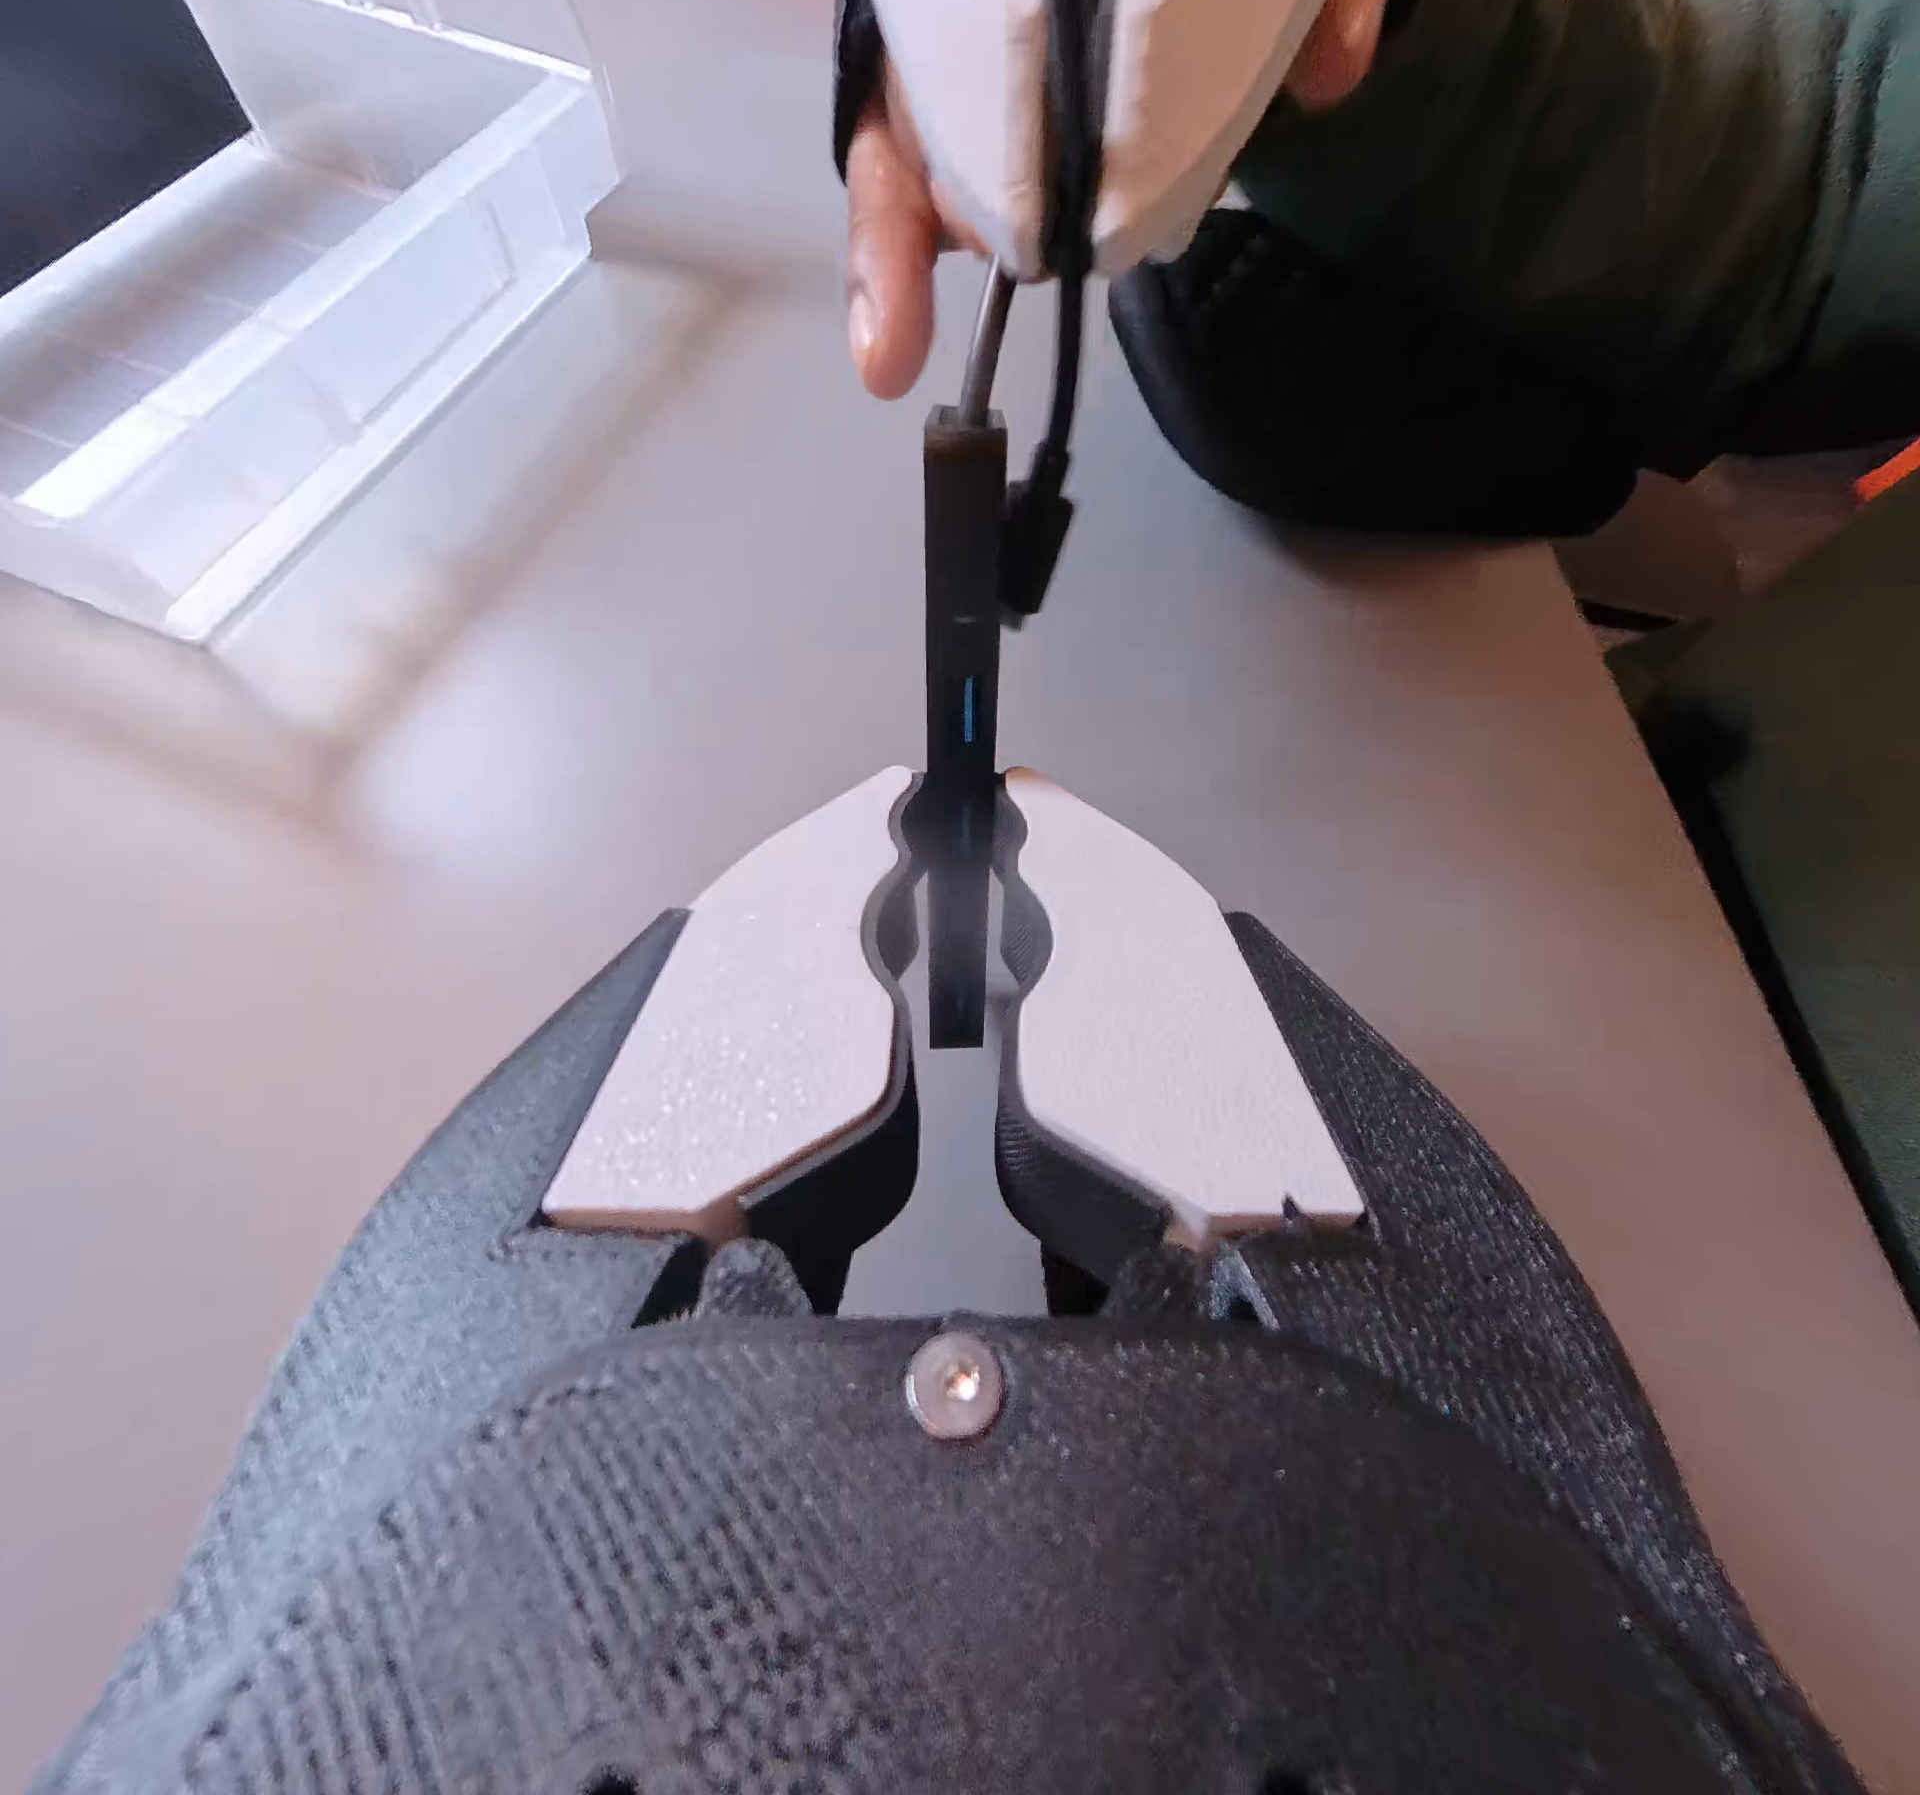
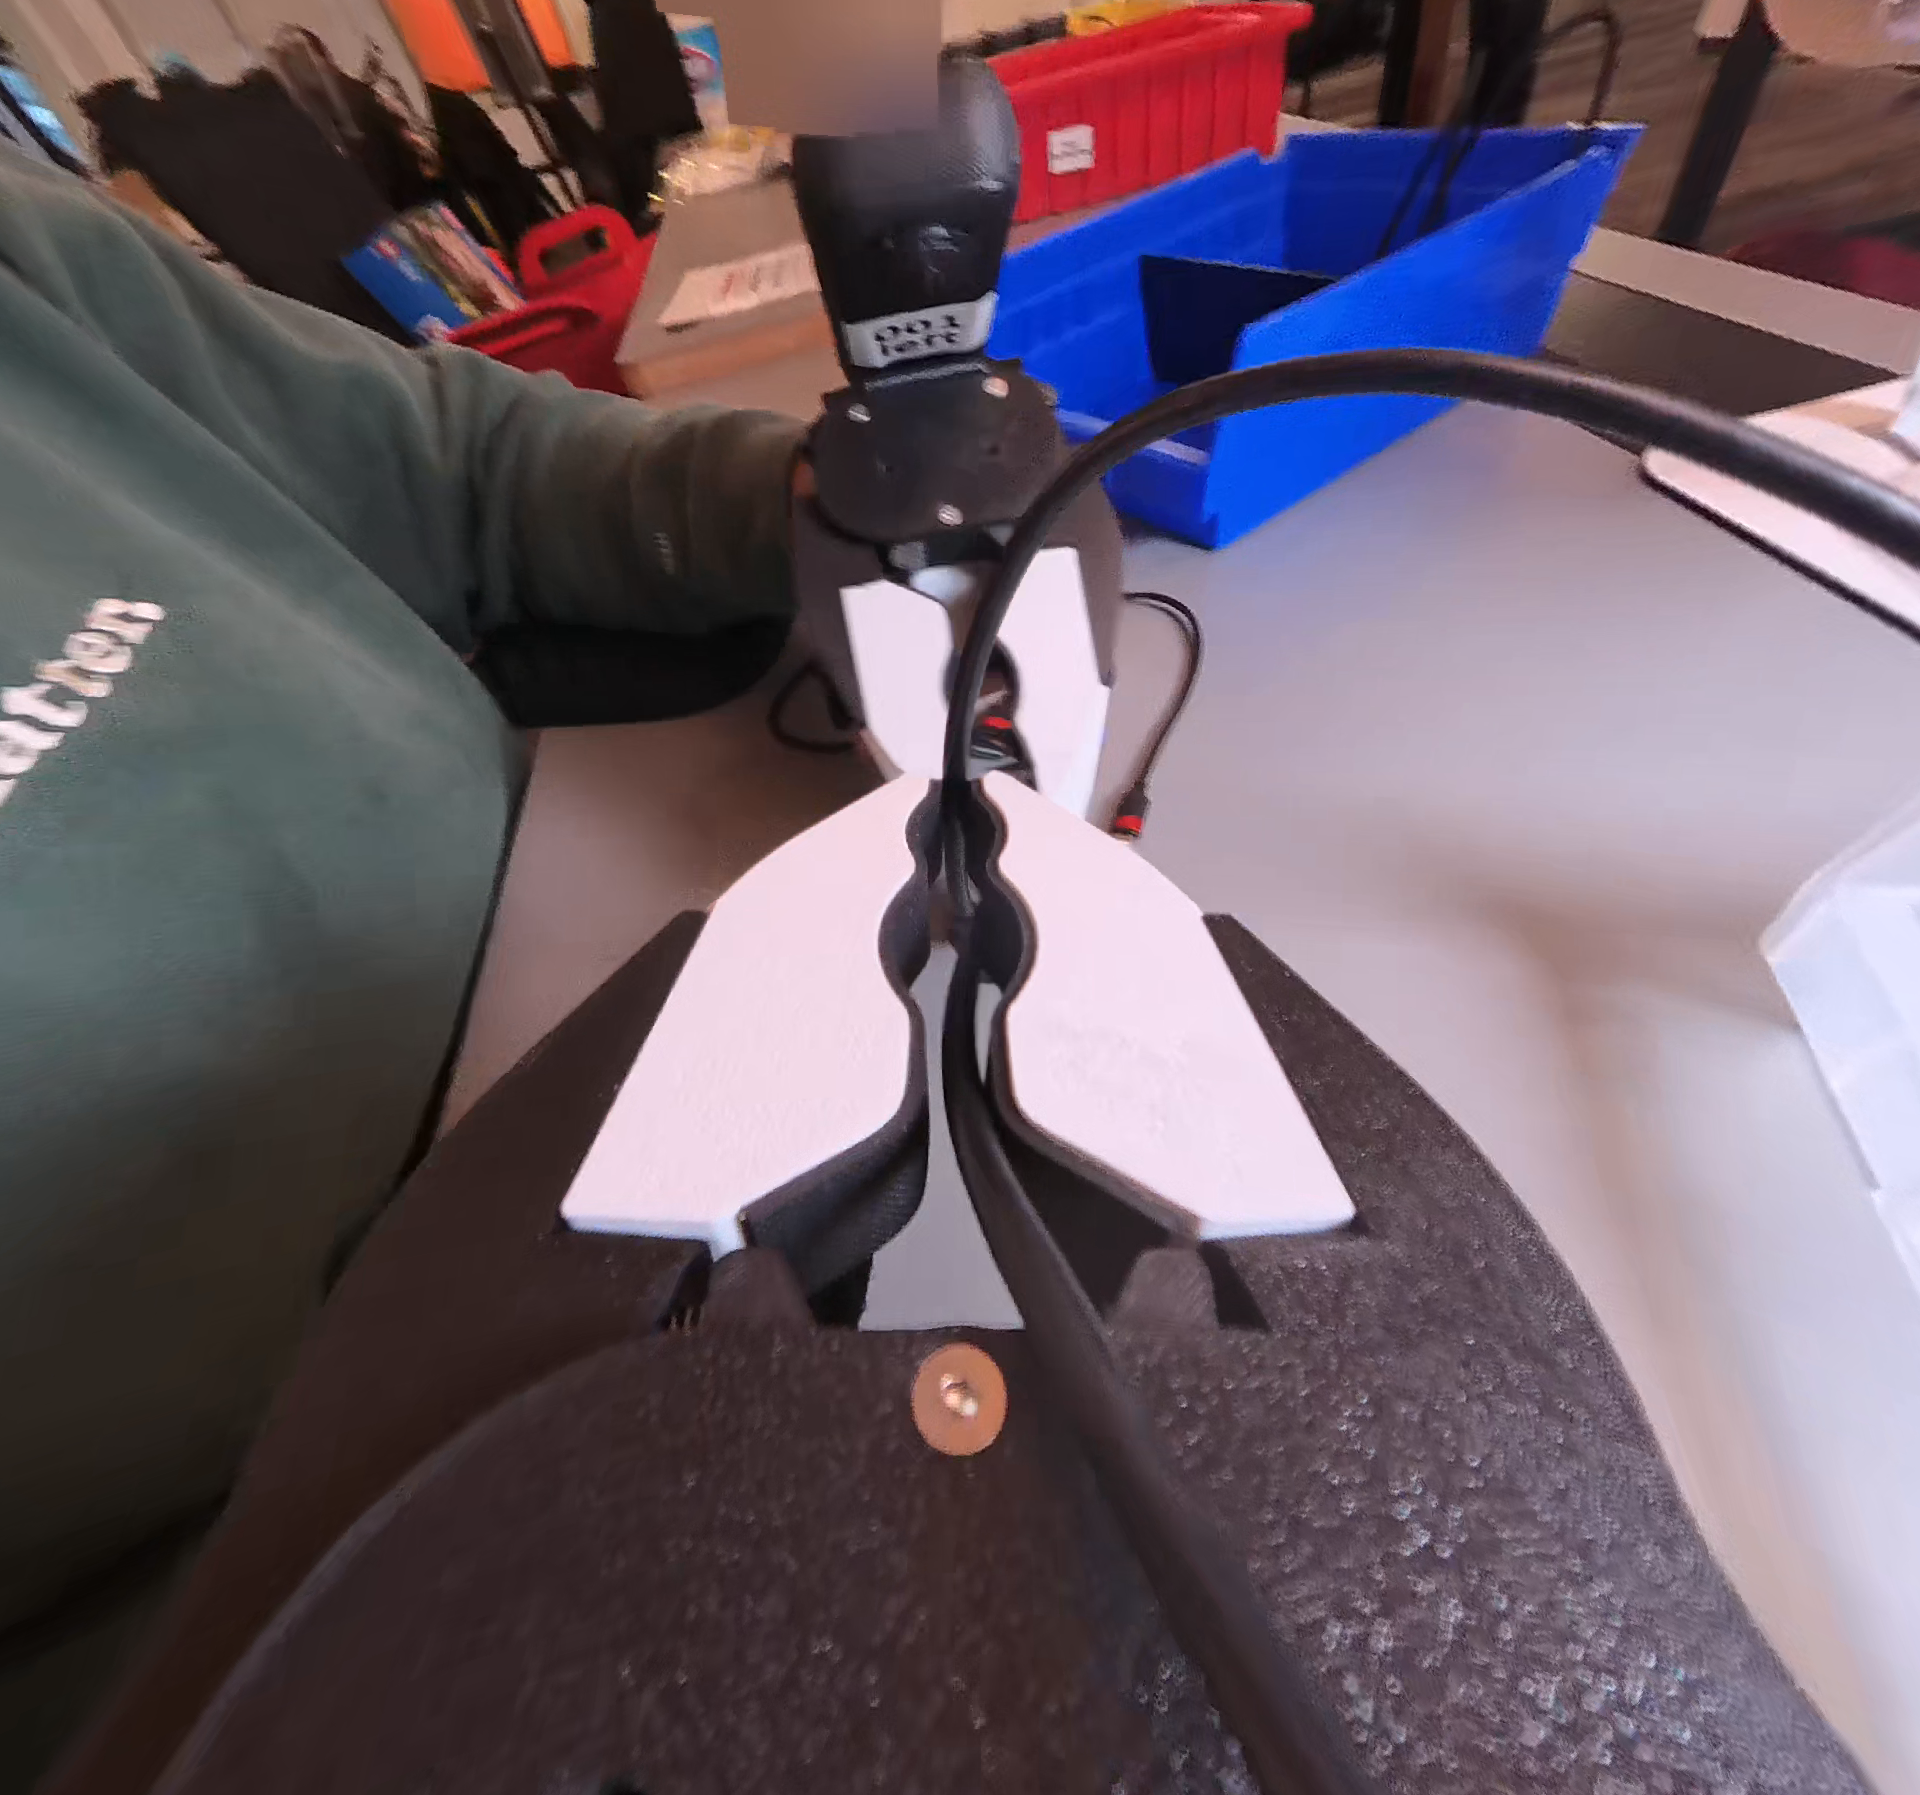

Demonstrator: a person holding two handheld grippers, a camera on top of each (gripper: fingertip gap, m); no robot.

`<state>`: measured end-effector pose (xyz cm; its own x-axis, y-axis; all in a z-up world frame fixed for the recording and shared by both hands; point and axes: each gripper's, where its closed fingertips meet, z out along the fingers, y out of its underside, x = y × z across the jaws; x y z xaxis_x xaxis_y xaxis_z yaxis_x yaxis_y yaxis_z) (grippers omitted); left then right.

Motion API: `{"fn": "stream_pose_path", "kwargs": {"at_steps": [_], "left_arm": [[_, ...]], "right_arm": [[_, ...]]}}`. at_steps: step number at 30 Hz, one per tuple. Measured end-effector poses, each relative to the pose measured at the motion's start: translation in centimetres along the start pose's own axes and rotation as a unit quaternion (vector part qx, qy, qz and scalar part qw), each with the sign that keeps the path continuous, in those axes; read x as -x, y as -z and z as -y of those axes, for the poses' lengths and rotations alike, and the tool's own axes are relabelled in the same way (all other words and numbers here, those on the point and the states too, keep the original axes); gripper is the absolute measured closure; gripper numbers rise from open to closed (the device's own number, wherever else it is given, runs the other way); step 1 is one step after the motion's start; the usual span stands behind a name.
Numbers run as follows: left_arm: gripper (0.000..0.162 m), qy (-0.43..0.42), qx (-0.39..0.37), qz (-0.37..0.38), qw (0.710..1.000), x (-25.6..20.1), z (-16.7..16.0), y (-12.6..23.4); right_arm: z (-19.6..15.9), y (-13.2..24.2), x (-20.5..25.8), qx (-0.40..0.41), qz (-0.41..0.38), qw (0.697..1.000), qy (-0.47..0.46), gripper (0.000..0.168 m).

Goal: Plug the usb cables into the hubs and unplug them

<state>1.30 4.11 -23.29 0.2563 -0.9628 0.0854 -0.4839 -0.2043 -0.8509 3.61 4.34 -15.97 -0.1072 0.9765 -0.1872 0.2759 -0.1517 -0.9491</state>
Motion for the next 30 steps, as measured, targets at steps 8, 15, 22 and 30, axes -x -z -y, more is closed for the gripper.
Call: {"fn": "stream_pose_path", "kwargs": {"at_steps": [8, 15, 22, 30], "left_arm": [[0.151, 0.018, -0.01, -0.026, 0.999, -0.6, -0.2, 0.3], [0.151, -0.025, 0.02, -0.033, 0.999, -1.7, -0.5, -0.1], [0.136, -0.014, -0.049, 0.021, 0.999, 0.2, 2.1, 2.8], [0.131, 0.018, -0.164, 0.169, 0.972, 2.6, 2.7, 10.7]], "right_arm": [[-2.2, -0.9, -1.7, 0.057, -0.076, 0.993, 0.065, 0.147], [-4.9, -2.8, 0.0, 0.126, -0.022, 0.987, 0.098, 0.142], [-2.2, -1.9, -0.1, 0.093, -0.022, 0.99, 0.101, 0.153], [5.3, 6.2, -7.6, 0.18, -0.207, 0.943, 0.186, 0.153]]}}
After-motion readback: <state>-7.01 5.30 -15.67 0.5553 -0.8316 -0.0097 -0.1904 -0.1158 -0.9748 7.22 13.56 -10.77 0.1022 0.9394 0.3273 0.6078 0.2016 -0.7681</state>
